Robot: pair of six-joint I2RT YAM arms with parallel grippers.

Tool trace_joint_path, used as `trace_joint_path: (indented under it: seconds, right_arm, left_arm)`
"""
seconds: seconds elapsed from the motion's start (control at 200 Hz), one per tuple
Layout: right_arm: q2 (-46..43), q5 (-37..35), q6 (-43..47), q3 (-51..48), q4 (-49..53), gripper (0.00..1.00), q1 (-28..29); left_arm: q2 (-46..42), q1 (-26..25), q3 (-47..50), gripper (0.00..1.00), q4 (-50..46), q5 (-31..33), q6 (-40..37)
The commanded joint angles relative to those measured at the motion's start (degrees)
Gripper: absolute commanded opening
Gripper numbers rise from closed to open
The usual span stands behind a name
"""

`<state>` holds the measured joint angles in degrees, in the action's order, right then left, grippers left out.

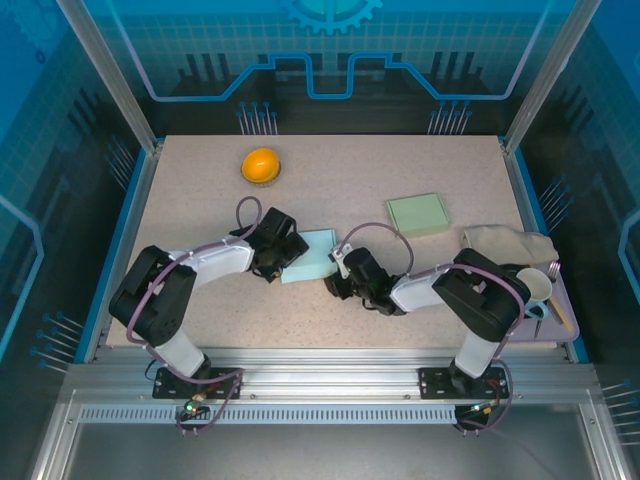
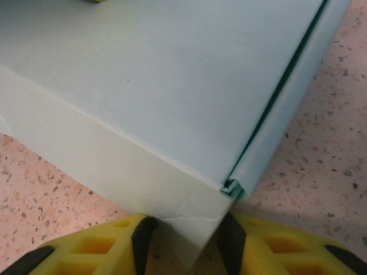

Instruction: Fold the paper box

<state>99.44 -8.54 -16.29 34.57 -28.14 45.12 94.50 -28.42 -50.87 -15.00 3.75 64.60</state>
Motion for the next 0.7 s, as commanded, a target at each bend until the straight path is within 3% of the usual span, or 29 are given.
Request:
trace_joint_path:
  seconds: [0.0,0.315,0.695]
  right_arm:
    - [1.2,-0.4,-1.6,2.2,3.3,0.43,-6.1]
    - [1.6,4.8,-0.4,5.7,5.0,0.42,-10.4]
    - [4.7,13.6,-0.7,11.4,6.9,0.39,-9.8]
  left_arm:
    - [3.6,-2.8,3.8,0.87,-10.8,-3.1,-1.3]
    - [3.4,-5.3,2.5,0.87,-11.1,-3.9,-1.0]
    - [6.5,-8.8,-1.0,0.86,-10.4,-5.7,-0.4]
